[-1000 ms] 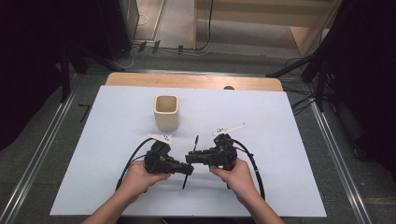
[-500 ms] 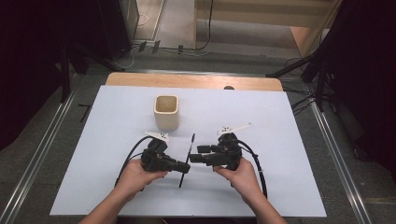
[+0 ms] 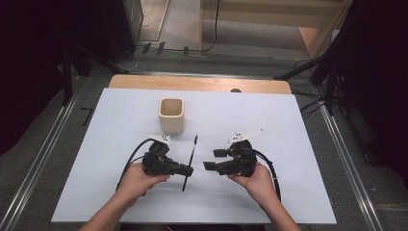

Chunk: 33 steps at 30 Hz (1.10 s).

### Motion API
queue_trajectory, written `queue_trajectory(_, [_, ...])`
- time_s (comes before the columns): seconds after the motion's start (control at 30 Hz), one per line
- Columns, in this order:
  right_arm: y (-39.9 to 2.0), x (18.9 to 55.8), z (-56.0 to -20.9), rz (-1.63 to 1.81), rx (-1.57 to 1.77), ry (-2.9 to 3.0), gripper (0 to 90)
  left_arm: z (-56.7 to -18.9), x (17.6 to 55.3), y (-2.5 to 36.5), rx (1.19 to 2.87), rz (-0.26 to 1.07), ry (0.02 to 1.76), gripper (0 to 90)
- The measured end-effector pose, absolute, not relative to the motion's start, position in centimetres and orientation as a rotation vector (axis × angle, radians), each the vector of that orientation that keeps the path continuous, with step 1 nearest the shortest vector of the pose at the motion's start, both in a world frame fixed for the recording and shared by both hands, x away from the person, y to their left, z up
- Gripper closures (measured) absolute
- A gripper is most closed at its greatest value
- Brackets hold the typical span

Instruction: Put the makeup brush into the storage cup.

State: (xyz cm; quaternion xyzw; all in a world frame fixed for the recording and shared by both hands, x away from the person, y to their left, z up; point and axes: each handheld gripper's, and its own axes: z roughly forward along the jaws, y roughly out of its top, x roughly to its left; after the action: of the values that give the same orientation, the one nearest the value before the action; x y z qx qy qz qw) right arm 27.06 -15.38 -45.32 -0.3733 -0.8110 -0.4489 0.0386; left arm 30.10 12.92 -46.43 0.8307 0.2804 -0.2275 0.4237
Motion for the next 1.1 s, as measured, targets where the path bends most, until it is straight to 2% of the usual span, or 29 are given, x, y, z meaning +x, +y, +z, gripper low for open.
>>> queue_trajectory(0.23, [-16.0, 26.2, -45.2, -1.365, -1.106, -2.619, 24.3, -46.3, 30.1, 13.0, 2.079, -0.566, 0.707, 84.8])
queue_trajectory(1.1, [-19.9, 23.9, -46.9, -1.337, -1.203, -2.674, 19.3, -46.0, 30.5, 13.6, 2.084, -0.546, 0.721, 84.8])
